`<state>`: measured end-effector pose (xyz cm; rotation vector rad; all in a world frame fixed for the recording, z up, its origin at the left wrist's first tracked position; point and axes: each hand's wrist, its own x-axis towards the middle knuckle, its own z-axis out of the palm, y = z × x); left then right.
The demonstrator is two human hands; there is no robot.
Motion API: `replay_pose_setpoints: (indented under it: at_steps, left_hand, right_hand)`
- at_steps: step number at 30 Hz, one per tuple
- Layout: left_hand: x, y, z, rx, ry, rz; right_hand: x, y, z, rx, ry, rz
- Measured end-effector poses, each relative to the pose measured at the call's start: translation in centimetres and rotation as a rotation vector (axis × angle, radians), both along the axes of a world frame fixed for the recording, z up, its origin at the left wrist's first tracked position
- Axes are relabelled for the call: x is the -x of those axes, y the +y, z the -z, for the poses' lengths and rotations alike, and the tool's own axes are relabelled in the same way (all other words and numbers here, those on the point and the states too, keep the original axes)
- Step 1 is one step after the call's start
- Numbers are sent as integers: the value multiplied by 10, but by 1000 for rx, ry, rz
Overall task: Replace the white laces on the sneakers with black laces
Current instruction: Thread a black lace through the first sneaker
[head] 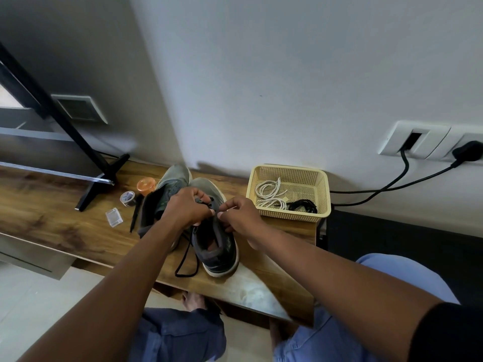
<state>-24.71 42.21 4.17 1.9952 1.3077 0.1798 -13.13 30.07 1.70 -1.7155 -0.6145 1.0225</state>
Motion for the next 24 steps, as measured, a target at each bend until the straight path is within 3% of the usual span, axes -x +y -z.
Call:
replay_pose_setpoints:
  at_steps: [10, 16, 21, 24]
  left_hand:
    - [3, 0, 1, 82, -22, -21]
    - [3, 0, -5, -12, 49, 61]
    - [0, -5, -13, -60, 163, 116]
    - [2, -7, -16, -73, 196, 127]
  right_hand:
    - [7, 19, 7, 2, -37, 56]
    - [14, 19, 7, 9, -108, 94]
    - [5, 20, -10, -84, -56, 168]
    - [-6, 26, -26, -207, 125, 263]
